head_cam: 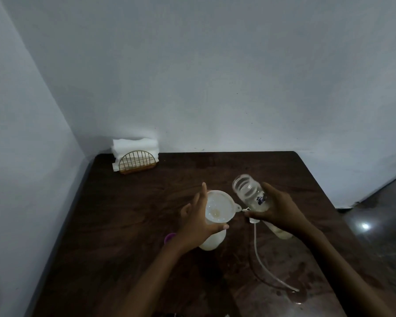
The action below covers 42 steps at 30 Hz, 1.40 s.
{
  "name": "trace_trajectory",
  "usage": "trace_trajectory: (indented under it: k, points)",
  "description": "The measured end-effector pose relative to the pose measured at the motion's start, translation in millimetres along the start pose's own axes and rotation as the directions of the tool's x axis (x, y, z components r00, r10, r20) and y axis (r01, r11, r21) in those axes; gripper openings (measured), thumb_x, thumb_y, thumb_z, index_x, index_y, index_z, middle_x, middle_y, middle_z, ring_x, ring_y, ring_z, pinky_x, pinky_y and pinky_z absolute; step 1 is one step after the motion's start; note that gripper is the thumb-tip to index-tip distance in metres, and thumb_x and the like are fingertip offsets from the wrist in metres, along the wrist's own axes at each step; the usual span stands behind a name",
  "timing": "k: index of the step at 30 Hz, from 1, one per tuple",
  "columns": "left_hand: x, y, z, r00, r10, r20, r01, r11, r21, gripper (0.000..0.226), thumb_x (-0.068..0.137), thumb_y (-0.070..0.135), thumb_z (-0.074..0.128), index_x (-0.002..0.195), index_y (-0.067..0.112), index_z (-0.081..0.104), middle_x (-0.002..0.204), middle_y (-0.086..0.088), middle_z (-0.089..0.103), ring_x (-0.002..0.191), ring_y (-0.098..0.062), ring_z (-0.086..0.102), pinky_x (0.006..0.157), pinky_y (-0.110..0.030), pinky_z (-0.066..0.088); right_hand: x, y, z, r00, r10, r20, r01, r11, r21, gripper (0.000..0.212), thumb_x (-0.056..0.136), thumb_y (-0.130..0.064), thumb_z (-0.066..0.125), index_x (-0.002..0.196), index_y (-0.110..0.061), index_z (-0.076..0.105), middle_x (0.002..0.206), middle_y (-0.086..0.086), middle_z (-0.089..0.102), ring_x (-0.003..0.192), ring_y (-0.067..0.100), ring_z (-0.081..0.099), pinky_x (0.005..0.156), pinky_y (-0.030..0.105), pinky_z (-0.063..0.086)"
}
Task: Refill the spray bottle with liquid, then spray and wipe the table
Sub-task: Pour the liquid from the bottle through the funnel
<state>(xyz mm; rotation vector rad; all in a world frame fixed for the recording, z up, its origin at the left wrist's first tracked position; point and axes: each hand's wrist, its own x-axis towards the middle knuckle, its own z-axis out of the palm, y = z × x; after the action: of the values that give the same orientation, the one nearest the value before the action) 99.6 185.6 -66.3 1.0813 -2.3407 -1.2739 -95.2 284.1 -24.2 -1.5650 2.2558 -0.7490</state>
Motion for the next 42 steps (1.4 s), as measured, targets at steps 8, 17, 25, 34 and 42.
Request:
trace_trajectory:
  k: [8,17,25,34,42]
  points:
    - [0,7,-2,1.000,-0.020,-0.003,0.020,1.000,0.005,0.113,0.070,0.043,0.074,0.145,0.029,-0.008,0.154,0.004,0.016,0.138,-0.020,0.020,0.113,-0.038,0.011,8,-6,-19,0.980,0.160,-0.116,-0.092,0.889,0.449,0.052,0.053,-0.036,0.081,0.097,-0.017,0.061,0.094,0.000,0.070,0.087,0.010,0.066,0.076,0.029,0.053]
    - [0,4,0,0.999,0.014,-0.034,-0.014,1.000,-0.002,0.120,0.065,0.043,0.079,0.145,0.033,-0.010,0.153,0.007,0.014,0.138,-0.014,0.021,0.115,-0.045,0.013,14,-13,-32,0.975,0.135,-0.178,-0.004,0.808,0.589,0.057,0.058,-0.024,0.081,0.108,-0.009,0.058,0.098,0.003,0.069,0.087,0.009,0.067,0.068,0.017,0.053]
    - [-2,-5,3,0.998,-0.070,0.001,0.070,0.989,-0.134,0.130,0.049,0.061,0.079,0.140,0.047,-0.013,0.150,0.006,0.026,0.138,-0.022,0.022,0.113,-0.050,0.022,19,0,-8,0.977,-0.021,-0.212,0.086,0.950,0.300,0.062,0.058,-0.004,0.085,0.107,-0.023,0.051,0.095,-0.013,0.062,0.083,-0.002,0.058,0.073,0.005,0.043]
    - [-1,-10,4,0.996,-0.080,-0.032,0.068,0.959,-0.275,0.107,0.048,0.060,0.079,0.138,0.039,0.025,0.138,0.013,0.041,0.129,-0.011,0.038,0.106,-0.045,0.039,33,18,28,0.894,-0.306,-0.328,0.231,0.941,-0.248,0.055,0.062,-0.006,0.079,0.114,-0.009,0.061,0.109,0.011,0.063,0.106,0.022,0.050,0.079,0.034,0.043]
    - [2,-12,5,0.996,-0.063,-0.058,0.045,0.964,-0.261,0.109,0.048,0.056,0.081,0.140,0.034,0.027,0.138,0.012,0.042,0.128,-0.010,0.039,0.106,-0.043,0.039,39,26,46,0.875,-0.323,-0.360,0.207,0.923,-0.324,0.060,0.068,0.000,0.075,0.121,-0.017,0.050,0.116,0.013,0.059,0.118,0.035,0.045,0.095,0.056,0.040]
